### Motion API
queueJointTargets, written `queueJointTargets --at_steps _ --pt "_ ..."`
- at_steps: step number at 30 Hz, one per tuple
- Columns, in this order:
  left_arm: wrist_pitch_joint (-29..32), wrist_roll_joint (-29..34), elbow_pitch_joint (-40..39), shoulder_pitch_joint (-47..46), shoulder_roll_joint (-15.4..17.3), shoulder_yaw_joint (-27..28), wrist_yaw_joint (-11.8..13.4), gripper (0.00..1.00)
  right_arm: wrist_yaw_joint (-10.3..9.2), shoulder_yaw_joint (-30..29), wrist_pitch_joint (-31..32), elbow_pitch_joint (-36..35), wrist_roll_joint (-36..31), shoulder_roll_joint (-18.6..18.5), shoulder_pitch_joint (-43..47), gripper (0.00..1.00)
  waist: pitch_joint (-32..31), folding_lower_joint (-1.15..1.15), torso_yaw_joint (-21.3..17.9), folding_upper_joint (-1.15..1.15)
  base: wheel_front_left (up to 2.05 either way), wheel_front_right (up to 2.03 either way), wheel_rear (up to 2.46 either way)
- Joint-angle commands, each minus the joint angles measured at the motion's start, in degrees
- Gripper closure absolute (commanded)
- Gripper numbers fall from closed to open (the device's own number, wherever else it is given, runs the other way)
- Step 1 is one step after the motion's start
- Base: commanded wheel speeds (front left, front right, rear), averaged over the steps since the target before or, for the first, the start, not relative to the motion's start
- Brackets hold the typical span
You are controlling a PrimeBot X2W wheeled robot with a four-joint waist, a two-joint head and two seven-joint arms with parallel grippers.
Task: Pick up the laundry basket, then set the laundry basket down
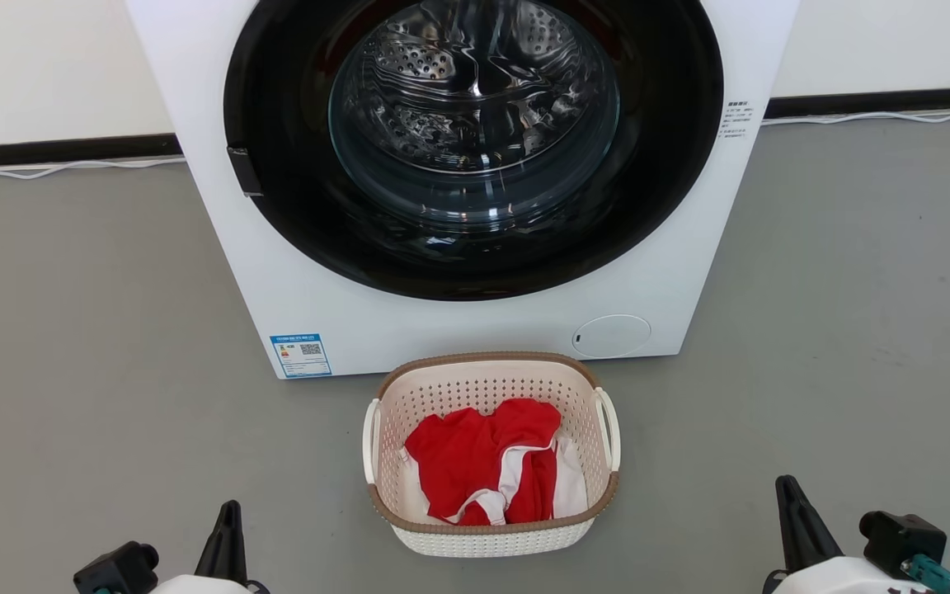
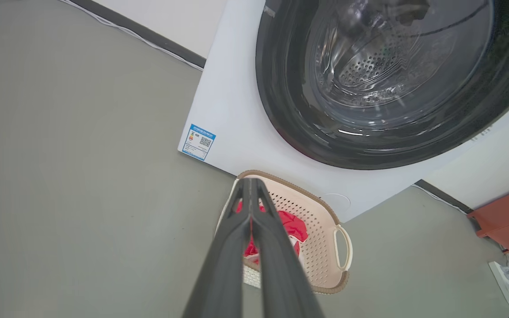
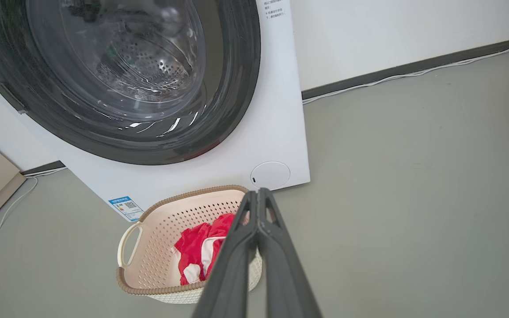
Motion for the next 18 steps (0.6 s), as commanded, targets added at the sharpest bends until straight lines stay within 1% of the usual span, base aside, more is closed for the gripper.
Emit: queueJointTargets --at_steps 1,16,18 --pt "0.41 -1.93 -1.87 -2.23 0.57 0.56 -0.44 1.00 0.10 0.00 0.48 -2.08 2.26 -0.35 -1.78 1.00 0.00 -0.01 0.04 0.00 0.00 0.00 0.00" --pt "2.92 -10.73 -3.36 -2.70 0.60 0.96 -0.87 1.00 0.15 -0.07 2.96 -3.84 13.67 -0.39 -2.13 1.00 -0.01 -0.02 0.35 0.00 0.00 0.00 0.00" --pt "3.08 -11.31 -3.46 -2.73 0.61 0.98 -0.90 1.00 0.15 -0.08 3.13 -3.95 14.43 -0.39 -2.15 1.00 -0.01 -0.02 0.37 0.00 0.00 0.00 0.00"
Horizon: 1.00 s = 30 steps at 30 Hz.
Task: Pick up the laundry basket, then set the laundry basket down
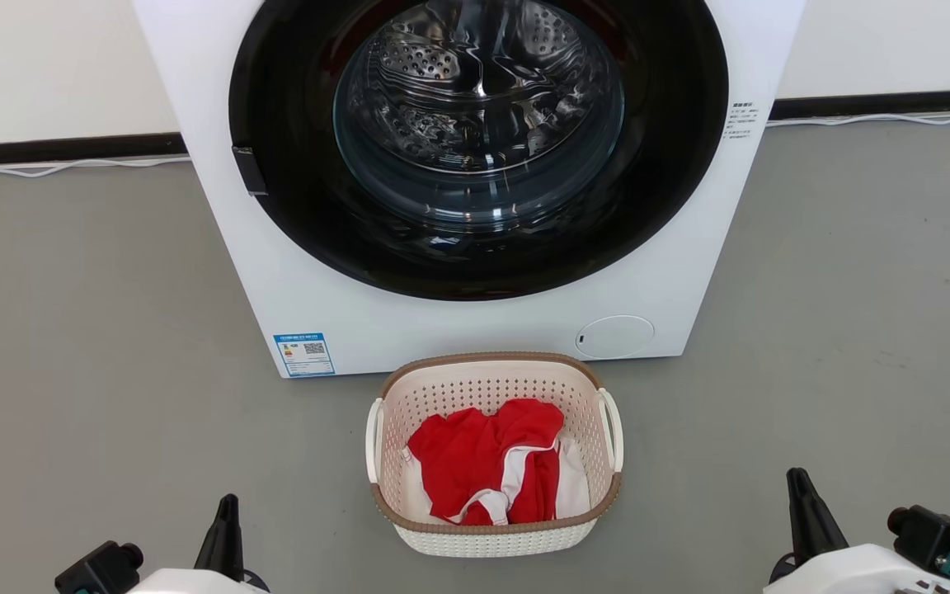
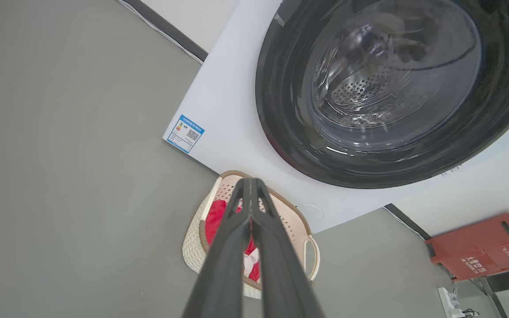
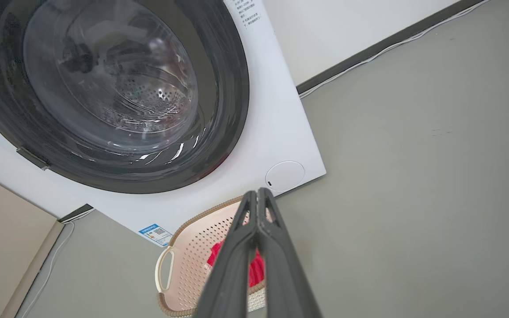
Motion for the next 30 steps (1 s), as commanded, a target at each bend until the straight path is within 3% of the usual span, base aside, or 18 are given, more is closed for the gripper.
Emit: queueJointTargets --at_steps 1,30 --pt "0.21 -1.50 -1.79 -2.70 0.61 0.74 -0.47 1.00 0.15 0.07 0.34 -1.91 1.62 -0.39 -2.14 1.00 0.00 -0.01 0.02 0.00 0.00 0.00 0.00" --pt "5.10 -18.46 -4.65 -3.62 0.66 1.57 -1.30 1.00 0.24 -0.17 5.22 -5.23 23.63 -0.46 -2.88 1.00 -0.02 -0.01 0.62 0.00 0.00 0.00 0.00"
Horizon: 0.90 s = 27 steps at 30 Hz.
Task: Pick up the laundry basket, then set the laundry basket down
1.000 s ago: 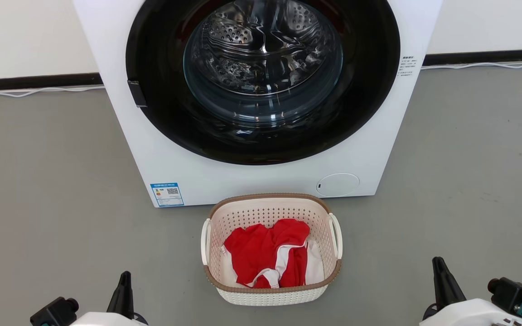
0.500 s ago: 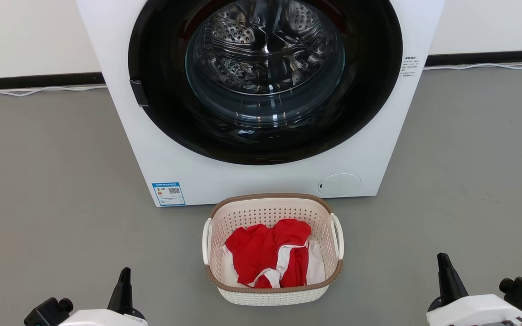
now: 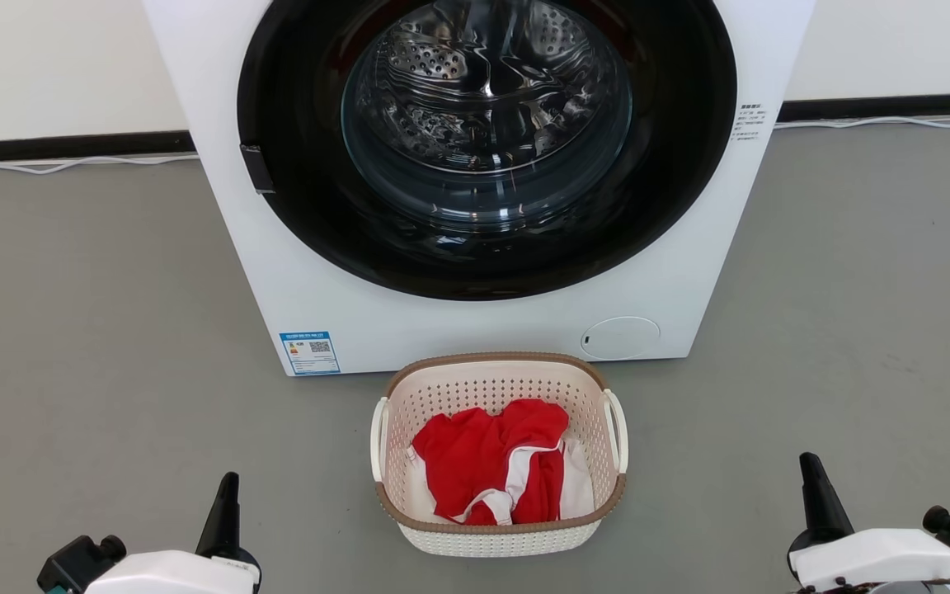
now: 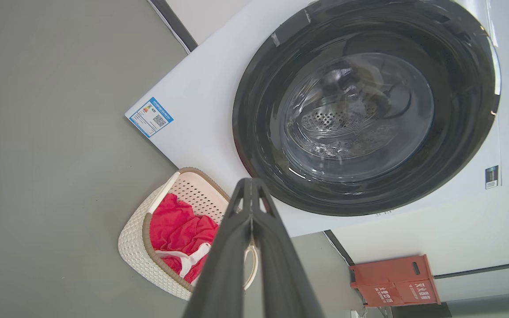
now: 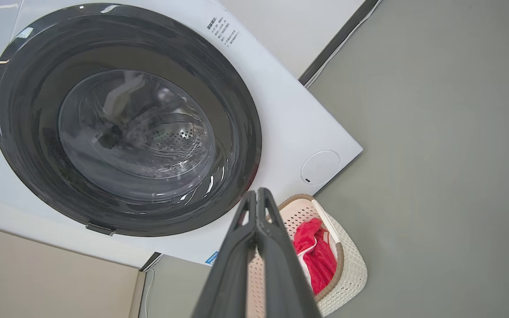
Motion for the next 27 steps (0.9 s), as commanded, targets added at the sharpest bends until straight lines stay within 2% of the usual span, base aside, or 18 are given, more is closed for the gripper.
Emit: queueJointTargets --at_steps 1,27 --pt "0.38 -1.69 -1.83 -2.69 0.64 1.17 -0.56 1.00 0.24 0.69 0.62 -2.03 1.90 -0.47 -2.35 1.00 0.00 0.00 0.02 0.00 0.00 0.00 0.00" --pt "4.60 -16.36 -4.30 -3.50 0.69 1.88 -1.29 1.00 0.32 0.50 4.83 -4.90 20.93 -0.53 -2.98 1.00 -0.02 0.00 0.55 0.00 0.00 0.00 0.00"
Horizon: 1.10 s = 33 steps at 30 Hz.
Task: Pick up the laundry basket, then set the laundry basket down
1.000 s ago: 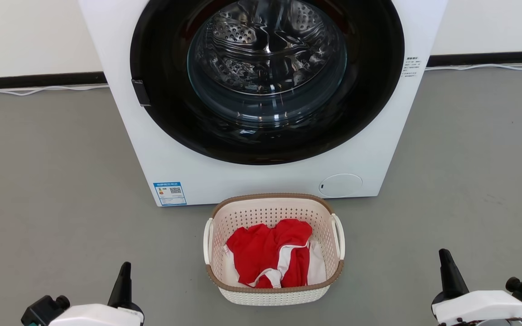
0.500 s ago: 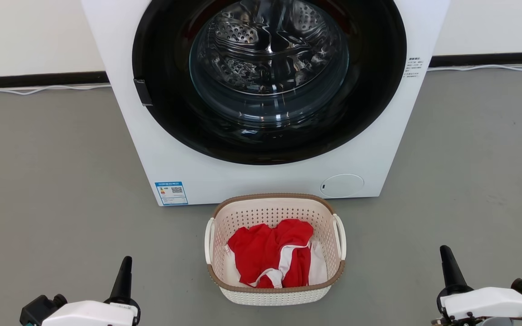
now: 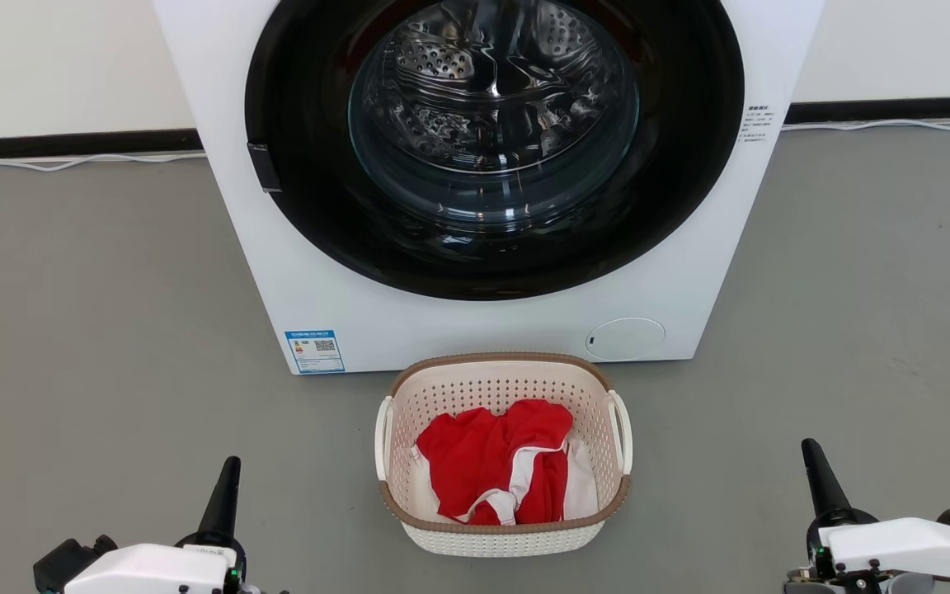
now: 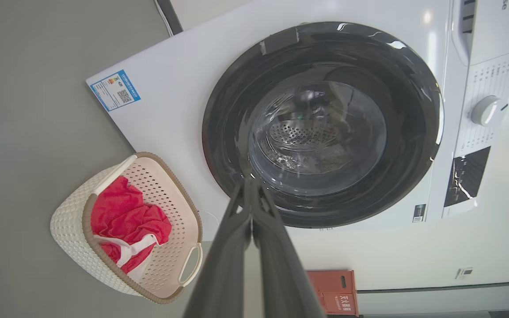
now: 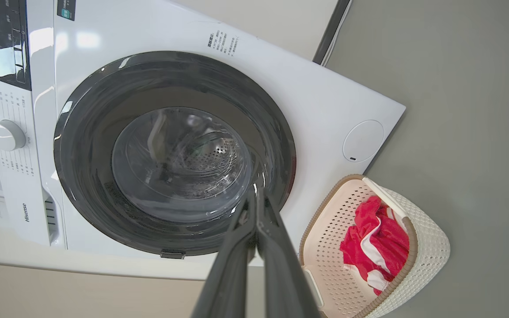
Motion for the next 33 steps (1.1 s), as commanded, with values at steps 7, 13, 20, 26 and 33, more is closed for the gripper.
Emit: queueJointTargets --at_steps 7,13,20,26,33 --pt "1.54 -5.36 -2.52 -3.58 0.71 1.63 -0.74 1.00 0.34 0.85 1.83 -2.66 6.78 -0.54 -2.95 1.00 0.00 0.00 0.16 0.00 0.00 0.00 0.00" --pt "2.72 -9.47 -3.22 -3.80 0.72 1.83 -0.94 1.00 0.36 0.80 3.00 -3.47 12.11 -0.56 -3.13 1.00 -0.01 0.00 0.30 0.00 0.00 0.00 0.00" --pt "3.90 -13.58 -3.91 -4.02 0.73 2.03 -1.15 1.00 0.38 0.75 4.18 -4.27 17.44 -0.57 -3.31 1.00 -0.01 0.00 0.45 0.00 0.00 0.00 0.00" --pt "4.91 -17.10 -4.50 -4.22 0.75 2.20 -1.32 1.00 0.40 0.70 5.19 -4.95 22.00 -0.59 -3.46 1.00 -0.02 0.00 0.58 0.00 0.00 0.00 0.00" --pt "5.41 -18.84 -4.79 -4.31 0.75 2.28 -1.41 1.00 0.41 0.68 5.69 -5.30 24.26 -0.60 -3.54 1.00 -0.02 0.00 0.64 0.00 0.00 0.00 0.00"
